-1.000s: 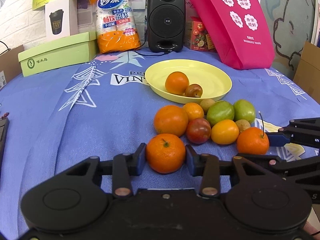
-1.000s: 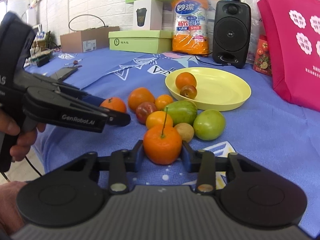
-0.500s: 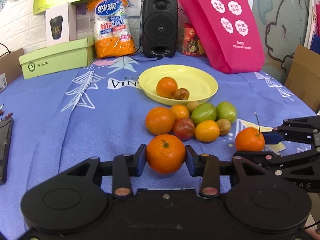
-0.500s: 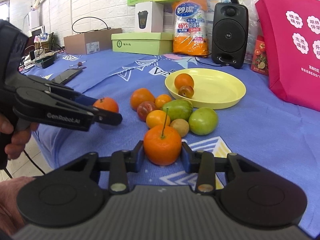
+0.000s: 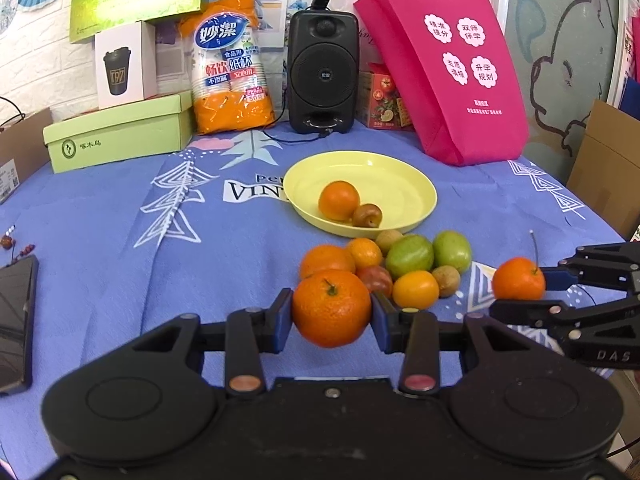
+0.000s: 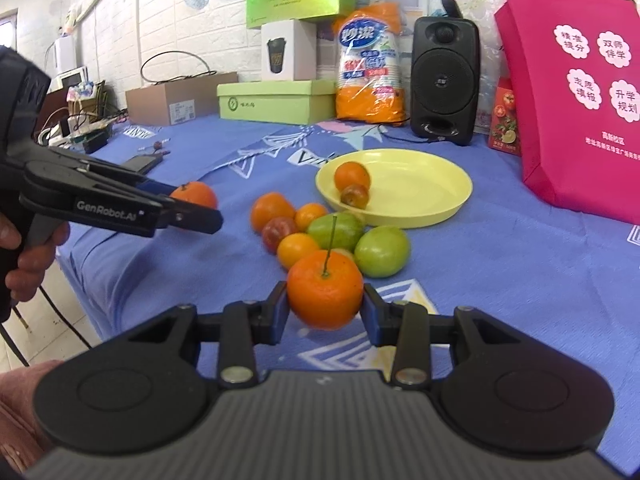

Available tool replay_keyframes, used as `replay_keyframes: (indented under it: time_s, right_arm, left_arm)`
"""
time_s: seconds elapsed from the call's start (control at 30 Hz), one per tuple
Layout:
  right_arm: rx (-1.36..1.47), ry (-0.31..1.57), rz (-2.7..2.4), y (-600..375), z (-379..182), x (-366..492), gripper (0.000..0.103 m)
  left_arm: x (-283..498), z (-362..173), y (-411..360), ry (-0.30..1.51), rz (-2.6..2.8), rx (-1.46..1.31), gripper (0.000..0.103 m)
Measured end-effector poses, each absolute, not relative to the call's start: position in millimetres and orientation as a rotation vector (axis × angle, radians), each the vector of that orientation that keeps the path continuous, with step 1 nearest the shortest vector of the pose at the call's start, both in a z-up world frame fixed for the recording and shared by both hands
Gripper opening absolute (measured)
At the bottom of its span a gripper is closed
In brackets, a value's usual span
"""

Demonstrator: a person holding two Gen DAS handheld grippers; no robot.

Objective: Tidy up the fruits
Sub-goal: 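Lower both tangerines onto the yellow plate and open both tools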

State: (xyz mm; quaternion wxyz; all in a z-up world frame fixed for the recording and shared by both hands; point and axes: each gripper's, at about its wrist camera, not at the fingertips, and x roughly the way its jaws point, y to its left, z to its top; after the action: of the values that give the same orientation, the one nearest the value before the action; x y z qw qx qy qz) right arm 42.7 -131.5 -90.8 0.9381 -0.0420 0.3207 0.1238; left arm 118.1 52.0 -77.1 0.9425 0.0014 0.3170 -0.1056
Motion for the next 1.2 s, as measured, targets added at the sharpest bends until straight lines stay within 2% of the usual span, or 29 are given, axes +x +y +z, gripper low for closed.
replay_keyframes:
  time_s: [0.2,0.5,0.93,0.97,1.0,1.03,1.07,1.17,1.2]
  right_arm:
    - [-0.093,0.645,0.239,-143,-84,58,0.037]
    - [-0.144,0.62,0.244,-142,-72,108,0.037]
    - [-0.113,0.697,0.225,-157,-86,192,0.037]
    - [-0.112,0.706,0.223,-157,-89,197,0.037]
    - [-0.109,0.714,0.221,-158,-92,200,0.037]
    - [-0.106,0.722,0.219,-157,-94,203,0.037]
    - [-0.105,0.725,0.215,-157,-95,205,0.037]
    - [-0.105,0.724,0.208,-157,-97,207,0.04]
    - [-0.105,0.714,0.206,-157,-97,205,0.044]
  left_arm:
    - [152,-68,51,0.645,-0.228,0.021,0.04]
    - [254,-59,43,0.662,-0.235,0.042,0.04]
    - [368,-93,21,0.801,-0.238,0.059,0.041]
    - [371,-95,20,0.805,-0.225,0.064,0.045]
    - [373,-96,20,0.804,-0.209,0.069,0.06]
    - [373,-95,21,0.795,-0.192,0.071,0.069]
    - [373,-94,22,0.782,-0.176,0.069,0.083]
    - [363,-84,25,0.746,-0.173,0.061,0.085]
    - [356,-79,26,0.733,-0.169,0.063,0.085]
